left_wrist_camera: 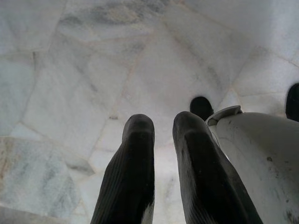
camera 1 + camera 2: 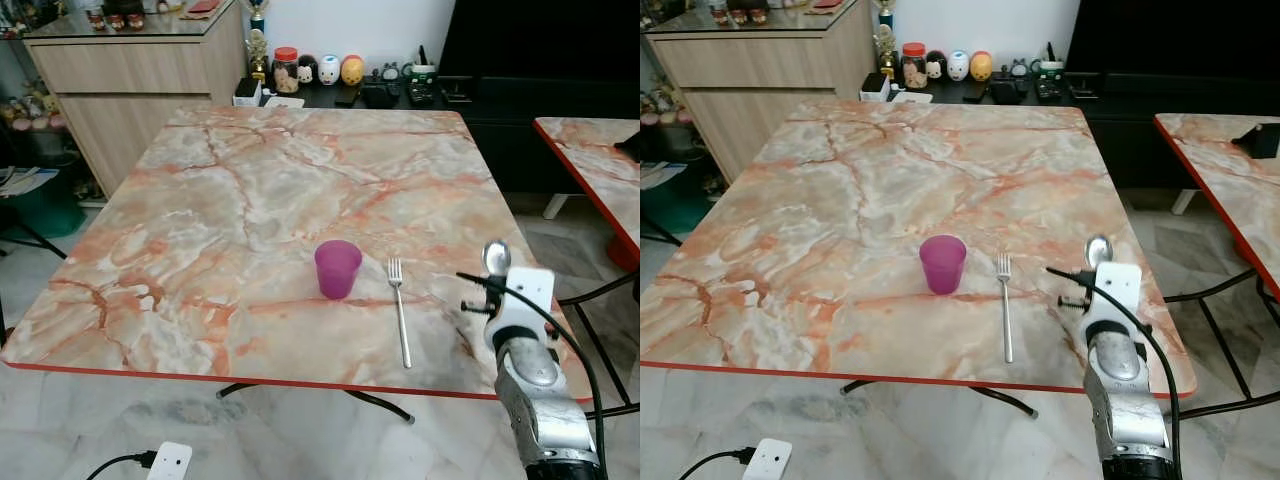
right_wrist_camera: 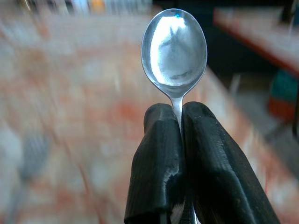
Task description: Setting the table
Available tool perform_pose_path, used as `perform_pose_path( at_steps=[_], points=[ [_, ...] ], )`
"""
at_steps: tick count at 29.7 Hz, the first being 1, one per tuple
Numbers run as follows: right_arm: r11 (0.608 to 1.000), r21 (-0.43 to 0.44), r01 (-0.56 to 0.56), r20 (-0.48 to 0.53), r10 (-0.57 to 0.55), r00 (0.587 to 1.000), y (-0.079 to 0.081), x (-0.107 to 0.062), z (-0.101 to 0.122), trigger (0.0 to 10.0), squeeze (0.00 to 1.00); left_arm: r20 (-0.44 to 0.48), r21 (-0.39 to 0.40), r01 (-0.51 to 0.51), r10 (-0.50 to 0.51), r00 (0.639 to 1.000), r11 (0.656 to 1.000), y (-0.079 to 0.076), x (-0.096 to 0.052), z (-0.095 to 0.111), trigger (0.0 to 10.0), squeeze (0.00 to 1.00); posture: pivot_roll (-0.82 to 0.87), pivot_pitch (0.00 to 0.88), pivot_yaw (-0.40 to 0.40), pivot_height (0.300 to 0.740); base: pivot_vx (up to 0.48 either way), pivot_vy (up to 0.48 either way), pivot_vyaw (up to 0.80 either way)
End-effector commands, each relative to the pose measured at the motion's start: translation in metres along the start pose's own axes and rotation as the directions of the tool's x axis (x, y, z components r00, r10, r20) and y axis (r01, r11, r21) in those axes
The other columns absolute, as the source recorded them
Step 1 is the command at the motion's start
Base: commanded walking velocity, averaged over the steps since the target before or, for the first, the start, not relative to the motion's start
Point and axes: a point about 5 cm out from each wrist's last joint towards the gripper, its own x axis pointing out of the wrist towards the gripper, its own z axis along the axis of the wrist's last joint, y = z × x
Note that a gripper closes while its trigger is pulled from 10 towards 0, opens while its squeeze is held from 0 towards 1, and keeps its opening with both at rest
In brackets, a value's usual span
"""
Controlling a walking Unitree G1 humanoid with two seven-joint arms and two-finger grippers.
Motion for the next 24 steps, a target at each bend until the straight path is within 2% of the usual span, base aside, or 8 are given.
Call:
perform_pose_path(
  at_steps=[1, 2, 5, 8, 10, 16, 18, 24],
  points=[
    [1.0, -0.018, -0.008, 0.067, 0.009, 0.998, 0.002, -0.002, 0.011, 10.0, 0.0, -0.009, 0.016, -0.001, 0.001, 1.0, 1.0, 0.001, -0.001, -0.004, 10.0, 0.0, -0.01, 0.0, -0.003, 0.74, 0.0, 0.0, 0.0],
    [0.999, -0.036, -0.028, 0.133, 0.032, 0.991, 0.007, -0.004, 0.019, 10.0, 0.0, 0.001, 0.018, -0.004, 0.004, 1.0, 1.0, 0.001, -0.001, -0.003, 10.0, 0.0, -0.01, 0.0, -0.004, 0.74, 0.0, 0.0, 0.0],
    [0.997, -0.069, -0.043, 0.22, 0.057, 0.974, 0.011, -0.009, 0.03, 10.0, 0.0, 0.014, 0.013, -0.013, 0.013, 1.0, 1.0, 0.001, -0.001, -0.002, 10.0, 0.0, -0.01, 0.0, -0.003, 0.74, 0.0, 0.0, 0.0],
    [0.996, -0.071, -0.047, 0.266, 0.065, 0.962, 0.011, -0.011, 0.036, 10.0, 0.0, 0.019, 0.018, -0.018, 0.018, 1.0, 1.0, 0.002, -0.001, -0.002, 10.0, 0.0, -0.01, 0.0, -0.003, 0.74, 0.0, 0.0, 0.0],
    [0.991, -0.119, -0.053, 0.304, 0.087, 0.949, 0.012, -0.014, 0.039, 10.0, 0.0, 0.021, 0.023, -0.02, 0.02, 1.0, 1.0, 0.002, -0.001, -0.001, 10.0, 0.0, -0.01, 0.0, 0.001, 0.74, 0.0, 0.0, 0.0],
    [0.988, -0.15, -0.033, 0.332, 0.081, 0.94, 0.004, -0.017, 0.035, 10.0, 0.0, 0.024, 0.028, -0.019, 0.019, 1.0, 0.999, 0.002, -0.001, -0.002, 10.0, 0.0, -0.01, 0.0, -0.004, 0.74, 0.0, 0.0, 0.0],
    [0.981, -0.191, -0.037, 0.338, 0.101, 0.936, 0.003, -0.02, 0.033, 10.0, 0.0, 0.024, 0.029, -0.019, 0.018, 1.0, 0.999, 0.002, -0.001, -0.002, 10.0, 0.0, -0.01, 0.0, 0.0, 0.74, 0.0, 0.0, 0.0],
    [0.984, -0.176, -0.032, 0.356, 0.094, 0.93, 0.006, -0.02, 0.035, 10.0, 0.0, 0.023, 0.043, -0.024, 0.023, 0.999, 0.999, 0.003, -0.001, -0.002, 10.0, 0.0, -0.02, 0.0, 0.004, 0.74, 0.0, 0.0, 0.0]
  ],
)
